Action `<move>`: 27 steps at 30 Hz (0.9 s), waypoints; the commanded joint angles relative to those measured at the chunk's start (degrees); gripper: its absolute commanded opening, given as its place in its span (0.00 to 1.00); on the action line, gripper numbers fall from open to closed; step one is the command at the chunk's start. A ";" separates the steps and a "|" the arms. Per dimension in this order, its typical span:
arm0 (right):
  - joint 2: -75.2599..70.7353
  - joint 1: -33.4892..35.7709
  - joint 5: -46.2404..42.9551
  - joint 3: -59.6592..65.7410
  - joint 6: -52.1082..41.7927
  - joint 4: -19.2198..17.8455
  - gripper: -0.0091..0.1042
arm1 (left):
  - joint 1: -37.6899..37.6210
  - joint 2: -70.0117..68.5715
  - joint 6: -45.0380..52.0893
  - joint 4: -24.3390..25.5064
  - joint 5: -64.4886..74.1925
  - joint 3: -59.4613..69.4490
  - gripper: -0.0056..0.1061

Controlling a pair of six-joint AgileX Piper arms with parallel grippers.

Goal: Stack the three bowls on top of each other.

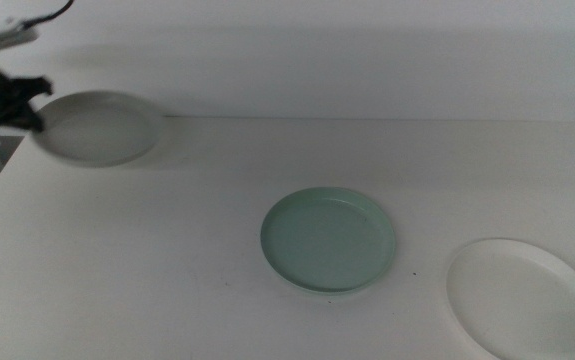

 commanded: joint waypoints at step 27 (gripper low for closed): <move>-0.22 -0.15 -0.59 0.22 -0.26 -0.38 0.90 | -41.20 -13.73 -13.69 1.40 -13.11 24.58 0.03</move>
